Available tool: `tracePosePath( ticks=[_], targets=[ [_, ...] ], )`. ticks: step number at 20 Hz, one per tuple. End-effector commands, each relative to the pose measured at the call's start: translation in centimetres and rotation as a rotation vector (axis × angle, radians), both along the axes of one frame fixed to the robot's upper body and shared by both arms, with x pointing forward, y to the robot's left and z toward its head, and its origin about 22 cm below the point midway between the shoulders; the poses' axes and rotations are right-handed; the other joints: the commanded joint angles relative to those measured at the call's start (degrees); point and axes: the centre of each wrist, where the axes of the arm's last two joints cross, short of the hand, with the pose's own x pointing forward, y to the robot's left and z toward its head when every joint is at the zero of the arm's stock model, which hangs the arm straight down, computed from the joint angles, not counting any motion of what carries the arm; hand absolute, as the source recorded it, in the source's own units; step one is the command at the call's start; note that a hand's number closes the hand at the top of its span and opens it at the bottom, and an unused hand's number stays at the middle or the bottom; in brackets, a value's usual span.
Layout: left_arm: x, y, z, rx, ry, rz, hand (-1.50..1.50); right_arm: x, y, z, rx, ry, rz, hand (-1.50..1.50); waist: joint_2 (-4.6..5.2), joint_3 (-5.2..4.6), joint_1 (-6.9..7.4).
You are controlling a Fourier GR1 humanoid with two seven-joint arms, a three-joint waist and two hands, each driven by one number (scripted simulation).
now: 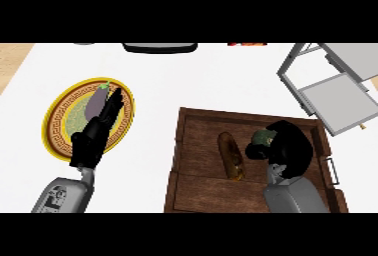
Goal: Pick the squash from the tray and place it in the tiered shelf
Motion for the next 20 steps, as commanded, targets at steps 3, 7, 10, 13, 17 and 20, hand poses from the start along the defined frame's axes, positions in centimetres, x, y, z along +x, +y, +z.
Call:
tracePosePath(
  ticks=[3,7,10,13,17,20],
  targets=[
    [0.0,-0.6,-0.4,-0.007,0.010,0.010,0.00,0.3,-1.3,-0.1,0.015,0.015,-0.159,1.50,0.18,0.22,-0.38],
    [-0.3,0.6,-0.8,-0.002,0.014,0.022,0.00,-4.2,-0.5,-0.7,0.030,0.037,0.603,1.50,-0.20,0.31,-1.00],
    [-0.5,-0.2,-1.0,-0.011,0.010,0.011,0.00,-7.1,1.7,-1.1,0.046,0.070,0.970,1.50,-0.63,0.33,-0.32],
    [-0.3,0.7,-0.5,-0.012,0.012,0.045,0.00,-8.8,-2.0,1.6,0.112,-0.041,1.111,1.50,-0.67,0.34,-2.47],
    [0.3,1.0,-0.2,-0.005,0.005,0.079,0.00,-11.2,-5.0,5.8,0.313,-0.303,1.116,1.50,-0.33,0.37,-3.63],
    [-1.4,1.4,-1.4,0.000,0.013,0.063,0.00,-13.6,-8.5,8.5,0.293,-0.377,1.134,1.50,-0.35,0.31,-2.78]
  ],
)
